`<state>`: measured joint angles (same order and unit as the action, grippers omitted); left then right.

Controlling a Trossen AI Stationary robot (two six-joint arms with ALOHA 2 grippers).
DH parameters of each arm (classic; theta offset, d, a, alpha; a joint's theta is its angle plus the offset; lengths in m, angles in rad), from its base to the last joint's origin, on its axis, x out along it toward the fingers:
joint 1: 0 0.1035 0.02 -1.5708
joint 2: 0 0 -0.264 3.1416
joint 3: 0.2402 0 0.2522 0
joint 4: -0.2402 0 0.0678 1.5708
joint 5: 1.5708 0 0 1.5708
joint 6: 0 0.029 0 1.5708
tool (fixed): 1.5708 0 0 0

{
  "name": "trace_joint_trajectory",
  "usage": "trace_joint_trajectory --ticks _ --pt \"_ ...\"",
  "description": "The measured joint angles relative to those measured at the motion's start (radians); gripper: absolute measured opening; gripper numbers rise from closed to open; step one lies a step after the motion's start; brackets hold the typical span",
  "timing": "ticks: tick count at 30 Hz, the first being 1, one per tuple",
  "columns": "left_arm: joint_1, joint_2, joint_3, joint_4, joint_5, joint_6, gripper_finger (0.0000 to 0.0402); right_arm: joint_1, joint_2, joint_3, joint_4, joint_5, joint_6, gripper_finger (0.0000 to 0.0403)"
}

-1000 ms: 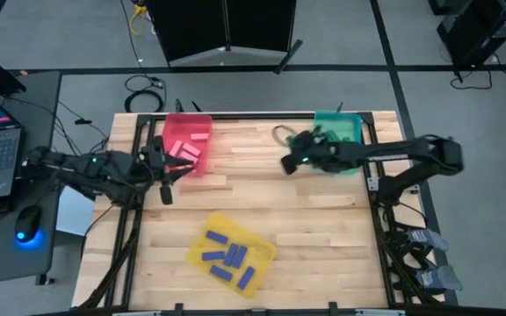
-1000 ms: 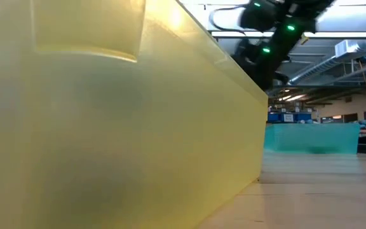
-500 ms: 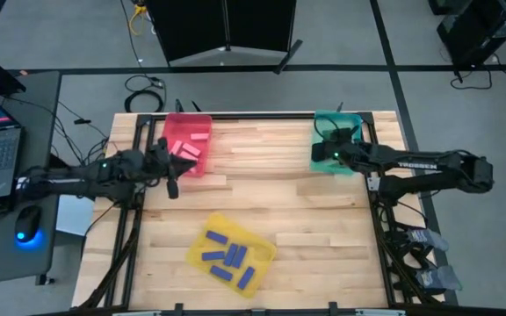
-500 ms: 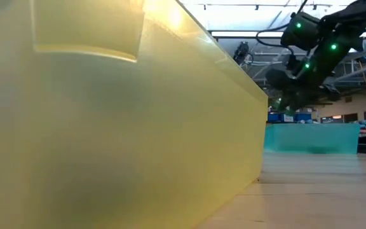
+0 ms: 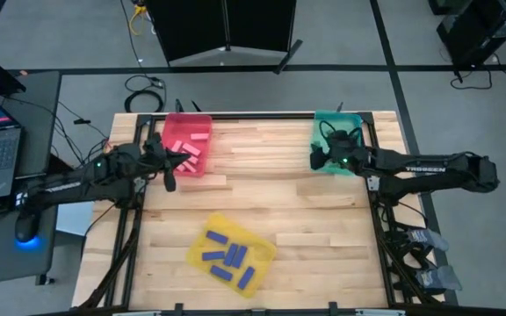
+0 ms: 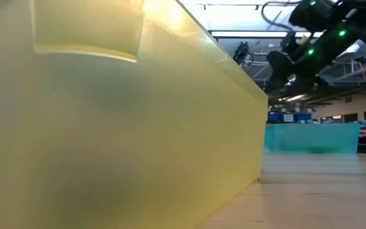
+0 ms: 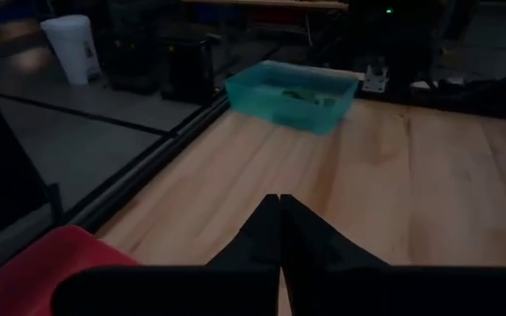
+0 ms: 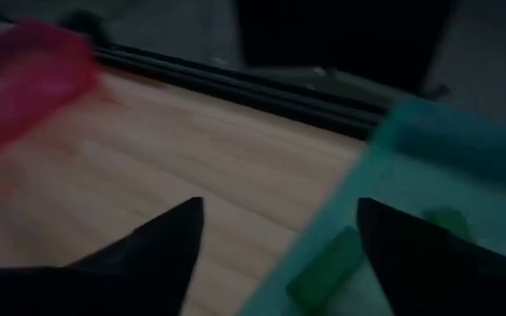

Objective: Sort blocks
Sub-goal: Return to Home Position

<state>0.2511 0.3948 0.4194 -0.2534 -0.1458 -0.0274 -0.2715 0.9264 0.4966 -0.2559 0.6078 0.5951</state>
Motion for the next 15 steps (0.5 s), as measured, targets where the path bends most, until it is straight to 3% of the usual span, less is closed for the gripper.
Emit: trace_joint_trajectory --ticks 5,10,12,15 --pt "0.005 -0.063 -0.008 -0.025 0.002 0.038 0.0006 0.084 -0.081 -0.120 0.248 -0.067 -0.124 0.0195" --pt "0.004 -0.127 -0.137 0.133 0.045 -0.009 0.0006 0.185 -0.140 -0.323 0.561 -0.108 -0.230 0.0040" --pt "0.004 -0.130 -0.197 0.182 0.059 -0.023 0.0006 0.231 -0.159 -0.398 0.701 -0.129 -0.278 0.0013" --pt "0.004 -0.129 -0.280 0.284 0.072 -0.032 0.0006 0.299 -0.185 -0.490 0.887 -0.175 -0.354 0.0019"
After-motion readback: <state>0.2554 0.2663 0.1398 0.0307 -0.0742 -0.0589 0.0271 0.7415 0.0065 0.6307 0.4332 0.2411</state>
